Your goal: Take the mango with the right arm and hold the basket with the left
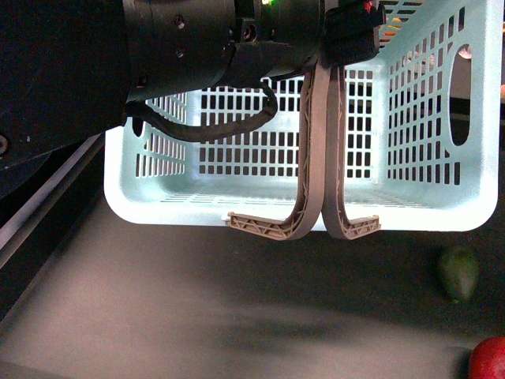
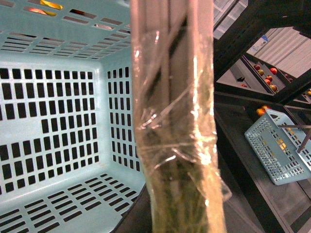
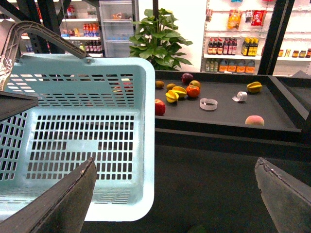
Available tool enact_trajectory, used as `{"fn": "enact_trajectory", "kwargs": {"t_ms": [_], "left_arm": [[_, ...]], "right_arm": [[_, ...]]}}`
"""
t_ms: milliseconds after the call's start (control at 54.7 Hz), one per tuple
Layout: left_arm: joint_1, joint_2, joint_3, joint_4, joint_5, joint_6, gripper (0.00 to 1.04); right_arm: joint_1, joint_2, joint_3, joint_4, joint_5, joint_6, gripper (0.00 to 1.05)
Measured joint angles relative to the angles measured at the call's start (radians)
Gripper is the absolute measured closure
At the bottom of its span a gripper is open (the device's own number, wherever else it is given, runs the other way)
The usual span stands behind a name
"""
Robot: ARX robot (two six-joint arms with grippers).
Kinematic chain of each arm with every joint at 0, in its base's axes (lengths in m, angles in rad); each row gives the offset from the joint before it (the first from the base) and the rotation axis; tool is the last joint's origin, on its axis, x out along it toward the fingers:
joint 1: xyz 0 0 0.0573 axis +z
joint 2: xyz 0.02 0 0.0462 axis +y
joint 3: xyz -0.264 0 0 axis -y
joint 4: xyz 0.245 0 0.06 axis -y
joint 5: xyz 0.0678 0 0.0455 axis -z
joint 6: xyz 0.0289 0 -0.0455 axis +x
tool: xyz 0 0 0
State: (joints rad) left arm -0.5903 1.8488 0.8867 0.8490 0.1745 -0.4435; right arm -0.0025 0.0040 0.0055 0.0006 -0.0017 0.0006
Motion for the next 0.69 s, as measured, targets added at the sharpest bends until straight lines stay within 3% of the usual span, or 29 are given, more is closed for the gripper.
{"fn": "enact_trajectory", "kwargs": {"t_ms": [128, 201, 292, 384, 493, 694], "left_arm": [[0.0, 0.0, 0.0, 0.0, 0.0, 0.0, 0.98], [-0.001, 0.0, 0.0, 0.0, 0.001, 0.0, 0.98], [-0.001, 0.0, 0.0, 0.0, 0.001, 0.001, 0.98], [-0.001, 0.0, 0.0, 0.0, 0.0, 0.003, 0.98], [-0.001, 0.0, 0.0, 0.0, 0.0, 0.002, 0.98], [-0.001, 0.0, 0.0, 0.0, 0.0, 0.003, 0.98]], "right_arm": [[-0.077, 0.13, 0.03, -0.029, -0.14, 0.041, 0.08], [-0.165, 0.295, 0.033, 0.068, -0.207, 0.049, 0.08], [-0.29, 0.625, 0.044, 0.319, -0.278, 0.028, 0.08], [-0.364, 0.963, 0.084, 0.568, -0.293, -0.033, 0.08], [-0.404, 1.278, 0.145, 0.73, -0.31, -0.112, 0.08], [-0.439, 1.656, 0.261, 0.799, -0.299, -0.208, 0.08]]}}
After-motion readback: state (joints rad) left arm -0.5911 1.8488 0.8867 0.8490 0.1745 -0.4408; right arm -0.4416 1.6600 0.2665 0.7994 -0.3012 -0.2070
